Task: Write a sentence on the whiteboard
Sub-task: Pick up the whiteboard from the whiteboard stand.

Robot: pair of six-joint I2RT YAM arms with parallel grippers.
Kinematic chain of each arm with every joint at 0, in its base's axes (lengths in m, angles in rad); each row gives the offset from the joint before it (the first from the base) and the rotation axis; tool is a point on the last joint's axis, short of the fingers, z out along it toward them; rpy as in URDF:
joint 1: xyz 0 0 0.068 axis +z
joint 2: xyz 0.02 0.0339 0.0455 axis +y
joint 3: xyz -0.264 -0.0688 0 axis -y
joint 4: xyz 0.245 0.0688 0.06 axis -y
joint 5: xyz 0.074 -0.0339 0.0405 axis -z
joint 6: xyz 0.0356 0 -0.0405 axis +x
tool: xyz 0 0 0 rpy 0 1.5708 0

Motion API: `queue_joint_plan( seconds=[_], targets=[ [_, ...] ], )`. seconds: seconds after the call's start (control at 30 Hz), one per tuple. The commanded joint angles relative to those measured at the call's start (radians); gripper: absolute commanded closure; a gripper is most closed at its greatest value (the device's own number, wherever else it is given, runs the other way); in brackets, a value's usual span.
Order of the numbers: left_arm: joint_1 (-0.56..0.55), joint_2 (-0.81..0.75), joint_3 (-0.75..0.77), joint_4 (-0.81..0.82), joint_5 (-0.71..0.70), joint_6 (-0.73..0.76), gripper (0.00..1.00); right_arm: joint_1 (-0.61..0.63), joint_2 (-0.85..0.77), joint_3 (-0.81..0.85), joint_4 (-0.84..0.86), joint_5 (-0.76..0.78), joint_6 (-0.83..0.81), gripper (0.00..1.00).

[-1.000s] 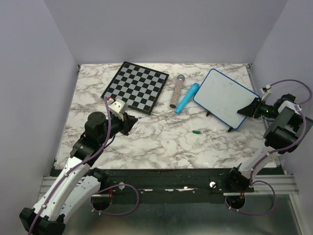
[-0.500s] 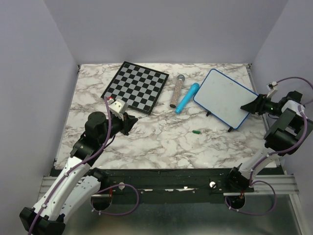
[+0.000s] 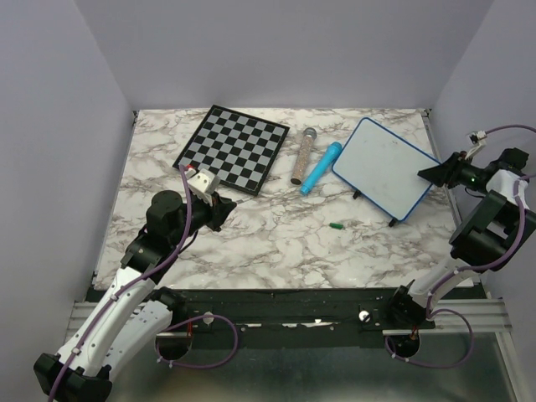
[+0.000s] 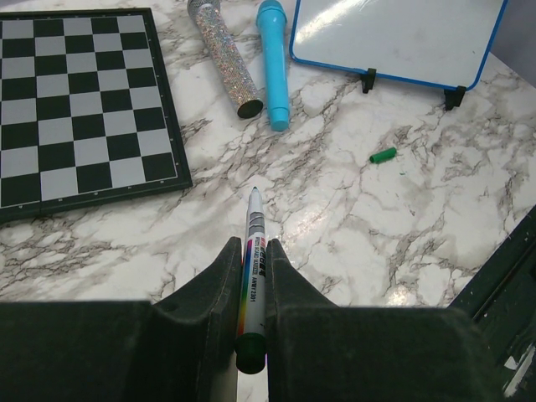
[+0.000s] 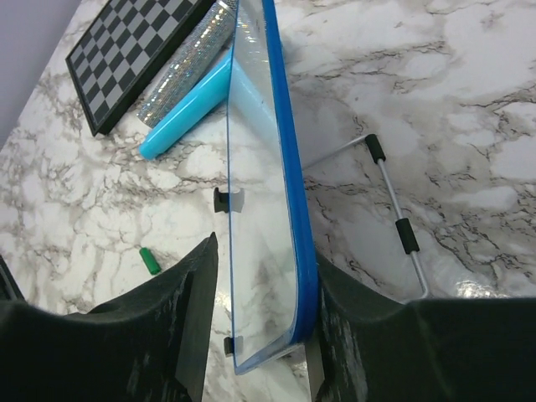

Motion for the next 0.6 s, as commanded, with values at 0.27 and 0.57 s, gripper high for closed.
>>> queue_joint_plan(
  seconds=[0.27, 0.57],
  targets=[
    [0.007, -0.002, -0.005, 0.022, 0.024, 0.003, 1.0, 0.063, -0.006, -0.026, -0.031, -0.032, -0.029, 0.52],
    [0.007, -0.002, -0.007, 0.019, 0.021, 0.003, 1.0, 0.117, -0.012, -0.086, 0.132, 0.069, 0.138, 0.53]
  ],
)
